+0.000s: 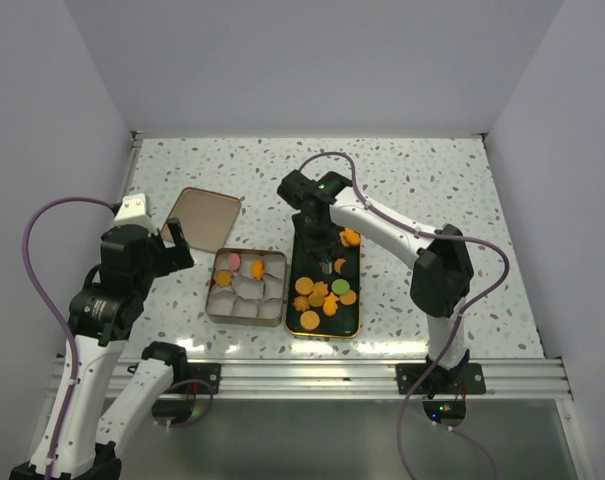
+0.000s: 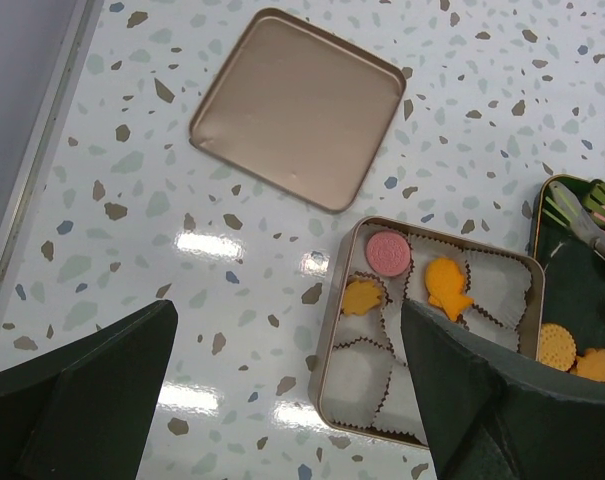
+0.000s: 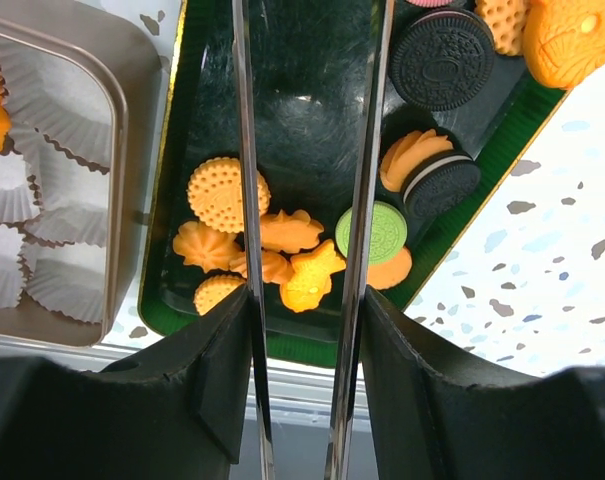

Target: Pack the cookies

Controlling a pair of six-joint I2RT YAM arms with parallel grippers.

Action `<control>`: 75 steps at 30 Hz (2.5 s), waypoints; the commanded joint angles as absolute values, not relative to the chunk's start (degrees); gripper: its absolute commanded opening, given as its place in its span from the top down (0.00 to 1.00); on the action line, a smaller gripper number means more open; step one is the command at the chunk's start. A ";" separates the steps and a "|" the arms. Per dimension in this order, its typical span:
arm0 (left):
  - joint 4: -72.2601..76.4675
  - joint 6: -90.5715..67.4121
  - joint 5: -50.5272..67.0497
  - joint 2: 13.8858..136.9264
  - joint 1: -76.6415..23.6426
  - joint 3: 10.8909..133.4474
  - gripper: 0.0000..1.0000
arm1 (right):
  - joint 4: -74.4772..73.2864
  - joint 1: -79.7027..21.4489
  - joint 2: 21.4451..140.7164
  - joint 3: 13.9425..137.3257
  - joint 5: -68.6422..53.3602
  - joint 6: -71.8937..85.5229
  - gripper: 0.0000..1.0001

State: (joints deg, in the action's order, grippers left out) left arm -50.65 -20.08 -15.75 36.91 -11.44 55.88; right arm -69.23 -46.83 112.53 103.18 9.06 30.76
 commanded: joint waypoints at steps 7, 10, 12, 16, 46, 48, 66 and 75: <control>-48.34 -18.72 -15.29 36.83 -11.78 55.81 0.00 | -69.08 -46.41 110.66 106.08 9.31 30.06 0.59; -48.25 -18.63 -15.21 36.74 -11.78 55.64 0.00 | -70.83 -46.32 109.08 108.62 10.28 30.41 0.59; -48.25 -18.55 -15.12 36.74 -11.78 55.63 0.00 | -71.71 -46.32 108.37 110.29 10.89 30.50 0.60; -48.16 -18.46 -14.77 36.83 -11.78 55.63 0.00 | -73.74 -46.41 106.35 114.51 10.20 31.02 0.60; -48.08 -18.37 -14.24 35.51 -12.66 55.46 0.00 | -65.92 -58.45 101.86 103.63 5.63 37.88 0.60; -48.08 -18.46 -14.24 35.59 -12.66 55.55 0.00 | -65.48 -58.36 101.87 103.10 5.54 38.05 0.60; -47.99 -18.19 -13.97 36.03 -12.66 55.37 0.00 | -66.62 -58.45 102.13 103.44 7.38 37.18 0.49; -47.99 -18.19 -13.97 36.04 -12.66 55.46 0.00 | -69.87 -54.76 99.50 108.72 11.69 35.25 0.49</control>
